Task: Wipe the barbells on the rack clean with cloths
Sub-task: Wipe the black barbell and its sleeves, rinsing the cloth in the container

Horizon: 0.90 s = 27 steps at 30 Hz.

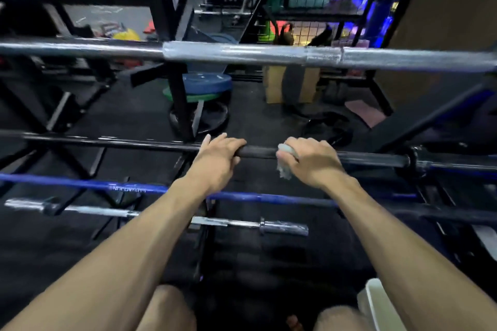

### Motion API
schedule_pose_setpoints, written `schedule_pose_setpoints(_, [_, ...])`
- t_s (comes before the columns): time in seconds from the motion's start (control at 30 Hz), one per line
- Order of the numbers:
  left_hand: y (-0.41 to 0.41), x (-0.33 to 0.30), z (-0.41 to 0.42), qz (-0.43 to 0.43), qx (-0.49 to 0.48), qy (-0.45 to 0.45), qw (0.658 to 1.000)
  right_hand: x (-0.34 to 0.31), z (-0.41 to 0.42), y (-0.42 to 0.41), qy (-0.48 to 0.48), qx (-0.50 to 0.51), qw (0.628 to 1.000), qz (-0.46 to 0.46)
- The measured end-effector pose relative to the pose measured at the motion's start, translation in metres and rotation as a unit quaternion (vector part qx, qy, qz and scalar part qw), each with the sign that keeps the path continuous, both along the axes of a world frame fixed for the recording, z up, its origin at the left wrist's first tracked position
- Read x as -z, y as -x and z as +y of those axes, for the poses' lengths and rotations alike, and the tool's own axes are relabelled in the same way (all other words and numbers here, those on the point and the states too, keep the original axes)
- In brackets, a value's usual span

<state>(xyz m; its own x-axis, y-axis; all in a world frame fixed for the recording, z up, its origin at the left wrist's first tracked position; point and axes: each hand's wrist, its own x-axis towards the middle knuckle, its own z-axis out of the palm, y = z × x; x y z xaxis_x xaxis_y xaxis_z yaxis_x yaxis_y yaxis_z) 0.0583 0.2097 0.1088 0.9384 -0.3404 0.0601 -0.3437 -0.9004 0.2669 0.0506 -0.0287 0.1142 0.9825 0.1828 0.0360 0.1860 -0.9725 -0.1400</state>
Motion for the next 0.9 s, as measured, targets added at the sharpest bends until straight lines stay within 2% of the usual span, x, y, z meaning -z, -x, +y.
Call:
schedule_pose_setpoints(0.23, [0.000, 0.034, 0.000, -0.115, -0.009, 0.085, 0.990, 0.016, -0.012, -0.015, -0.037, -0.036, 0.997, -0.059])
schedule_pose_setpoints(0.33, [-0.003, 0.039, -0.001, -0.142, -0.011, 0.095, 0.985, 0.013, -0.011, -0.024, -0.055, -0.028, 0.997, -0.053])
schedule_pose_setpoints(0.4, [-0.002, 0.038, -0.004, -0.153, -0.018, 0.106, 0.982, 0.011, -0.014, -0.020, -0.060, -0.069, 0.995, -0.047])
schedule_pose_setpoints(0.5, [0.002, 0.035, -0.006, -0.142, -0.024, 0.114, 0.983, 0.014, -0.023, -0.013, 0.002, -0.143, 0.986, -0.085])
schedule_pose_setpoints(0.7, [0.008, 0.034, -0.006, -0.137, -0.055, 0.106, 0.983, 0.023, -0.012, -0.013, 0.048, -0.138, 0.967, -0.208])
schedule_pose_setpoints(0.73, [0.008, 0.030, -0.009, -0.112, -0.059, 0.094, 0.987, 0.024, -0.010, -0.011, 0.065, -0.119, 0.968, -0.213])
schedule_pose_setpoints(0.87, [0.005, 0.004, -0.015, -0.035, -0.095, 0.047, 0.994, 0.009, 0.005, -0.023, 0.144, -0.039, 0.983, -0.110])
schedule_pose_setpoints(0.9, [0.004, -0.001, -0.017, -0.020, -0.095, 0.031, 0.995, 0.008, 0.007, -0.019, 0.155, -0.025, 0.980, -0.123])
